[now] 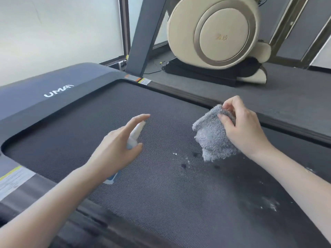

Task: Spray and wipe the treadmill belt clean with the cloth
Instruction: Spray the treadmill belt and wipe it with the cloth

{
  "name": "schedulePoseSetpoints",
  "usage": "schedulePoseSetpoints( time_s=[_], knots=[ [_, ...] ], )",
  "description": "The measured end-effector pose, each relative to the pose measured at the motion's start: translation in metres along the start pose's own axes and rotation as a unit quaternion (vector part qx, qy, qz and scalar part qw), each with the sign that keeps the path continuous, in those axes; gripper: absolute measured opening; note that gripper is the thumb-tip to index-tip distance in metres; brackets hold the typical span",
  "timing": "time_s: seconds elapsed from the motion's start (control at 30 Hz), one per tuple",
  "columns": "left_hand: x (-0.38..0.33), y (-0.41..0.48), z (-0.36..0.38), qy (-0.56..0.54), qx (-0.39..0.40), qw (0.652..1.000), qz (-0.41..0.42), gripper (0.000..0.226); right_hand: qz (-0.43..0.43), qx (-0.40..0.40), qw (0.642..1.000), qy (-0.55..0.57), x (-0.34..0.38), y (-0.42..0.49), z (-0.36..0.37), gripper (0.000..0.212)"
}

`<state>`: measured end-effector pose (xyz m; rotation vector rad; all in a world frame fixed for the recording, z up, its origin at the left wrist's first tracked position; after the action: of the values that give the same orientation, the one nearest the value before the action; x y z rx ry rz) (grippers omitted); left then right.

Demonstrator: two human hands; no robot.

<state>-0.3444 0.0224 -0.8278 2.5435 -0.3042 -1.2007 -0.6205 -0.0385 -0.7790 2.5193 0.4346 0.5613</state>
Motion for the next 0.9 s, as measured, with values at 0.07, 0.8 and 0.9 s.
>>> schedulePoseSetpoints(
  time_s=[0.07,0.8,0.9],
  knots=[
    [-0.009,-0.005,0.01,0.01,-0.004,1.0,-0.011,0.079,-0.007,0.003,1.0,0.003,-0.017,-0.008,-0.007,0.012],
    [-0.039,-0.048,0.027,0.163,-0.014,0.985,-0.059,0.052,0.053,-0.021,0.998,0.038,-0.089,-0.049,-0.038,0.012],
    [-0.03,-0.05,0.025,0.162,-0.034,0.982,-0.091,0.049,0.075,-0.018,0.997,0.019,-0.096,-0.057,-0.041,0.012]
  ],
)
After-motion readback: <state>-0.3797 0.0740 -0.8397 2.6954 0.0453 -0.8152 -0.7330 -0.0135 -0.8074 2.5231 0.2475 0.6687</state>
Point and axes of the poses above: each hand's wrist, its own y-axis towards the middle knuckle, its own z-axis out of the palm, x = y × z, the point moved 3 cm from there along y, towards the middle knuckle, and after that the axes turned 10 degrees about -y, right-handed, at the moved point
